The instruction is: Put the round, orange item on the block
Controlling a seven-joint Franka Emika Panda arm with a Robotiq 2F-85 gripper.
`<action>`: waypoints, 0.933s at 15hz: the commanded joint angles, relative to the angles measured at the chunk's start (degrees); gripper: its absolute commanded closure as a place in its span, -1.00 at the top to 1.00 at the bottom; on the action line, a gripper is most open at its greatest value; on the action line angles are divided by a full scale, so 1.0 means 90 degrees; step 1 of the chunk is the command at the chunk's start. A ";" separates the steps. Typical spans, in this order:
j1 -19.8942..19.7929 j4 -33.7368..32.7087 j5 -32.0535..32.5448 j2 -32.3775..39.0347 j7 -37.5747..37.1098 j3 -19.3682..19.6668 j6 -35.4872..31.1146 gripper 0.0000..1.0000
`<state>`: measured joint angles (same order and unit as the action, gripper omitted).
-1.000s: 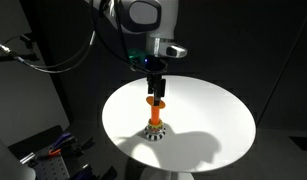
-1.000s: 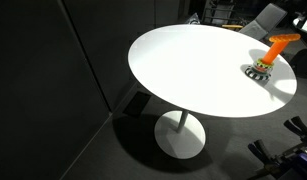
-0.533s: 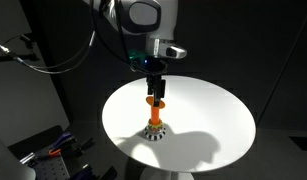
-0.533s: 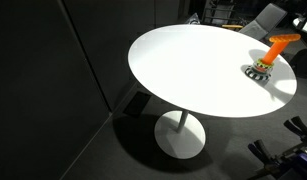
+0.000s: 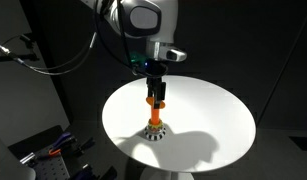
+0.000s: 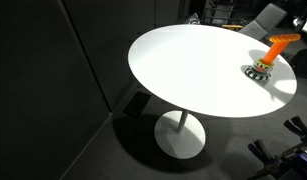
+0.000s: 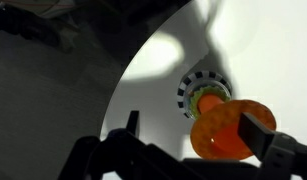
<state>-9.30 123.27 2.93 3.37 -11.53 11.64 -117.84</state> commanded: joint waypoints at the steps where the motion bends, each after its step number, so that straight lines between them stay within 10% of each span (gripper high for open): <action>1: -0.0074 0.0068 0.0128 0.0018 0.0184 -0.0002 -0.0176 1.00; 14: -0.0096 0.0075 0.0181 0.0105 0.0223 0.0058 -0.0180 1.00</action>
<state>-9.46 123.40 3.25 4.67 -10.71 12.20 -119.15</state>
